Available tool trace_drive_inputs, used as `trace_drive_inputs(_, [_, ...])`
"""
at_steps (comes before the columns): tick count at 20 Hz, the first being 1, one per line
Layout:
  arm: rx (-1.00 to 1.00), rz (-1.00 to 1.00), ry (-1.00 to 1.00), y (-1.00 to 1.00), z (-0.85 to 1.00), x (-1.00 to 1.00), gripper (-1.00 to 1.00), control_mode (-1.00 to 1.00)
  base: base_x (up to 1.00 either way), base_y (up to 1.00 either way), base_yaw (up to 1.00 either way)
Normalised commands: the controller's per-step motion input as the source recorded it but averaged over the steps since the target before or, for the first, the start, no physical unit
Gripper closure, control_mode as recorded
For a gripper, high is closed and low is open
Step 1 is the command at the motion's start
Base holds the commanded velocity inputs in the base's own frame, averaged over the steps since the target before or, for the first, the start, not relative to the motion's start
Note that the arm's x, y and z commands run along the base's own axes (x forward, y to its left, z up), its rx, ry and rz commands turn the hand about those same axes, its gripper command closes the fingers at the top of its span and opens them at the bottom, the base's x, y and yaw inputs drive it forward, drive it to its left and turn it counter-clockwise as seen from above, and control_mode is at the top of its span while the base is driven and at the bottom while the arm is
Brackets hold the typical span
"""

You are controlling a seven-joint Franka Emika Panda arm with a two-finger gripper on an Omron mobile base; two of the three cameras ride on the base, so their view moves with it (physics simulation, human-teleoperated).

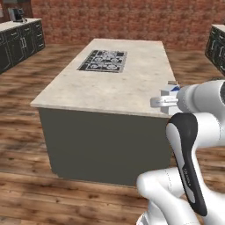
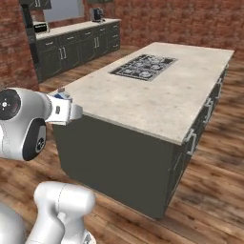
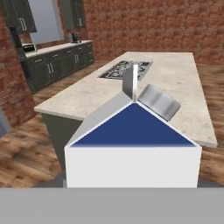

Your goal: Take a sugar cube from the saucer and place it inside the coffee. Then, grab milk from the fridge and place it next to the coffee on the counter to sweeten the coffee.

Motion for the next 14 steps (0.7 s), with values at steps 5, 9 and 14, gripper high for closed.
trace_drive_inputs(5, [0.00, 0.00, 0.00, 0.00, 0.00, 0.00, 1.00, 1.00, 0.82, 1.00, 0.18])
trace_drive_inputs(9, [0.00, 0.00, 0.00, 0.00, 0.00, 0.00, 1.00, 1.00, 0.74, 1.00, 0.23])
trace_drive_inputs(14, [0.00, 0.00, 0.00, 0.00, 0.00, 0.00, 1.00, 1.00, 0.67, 1.00, 0.26])
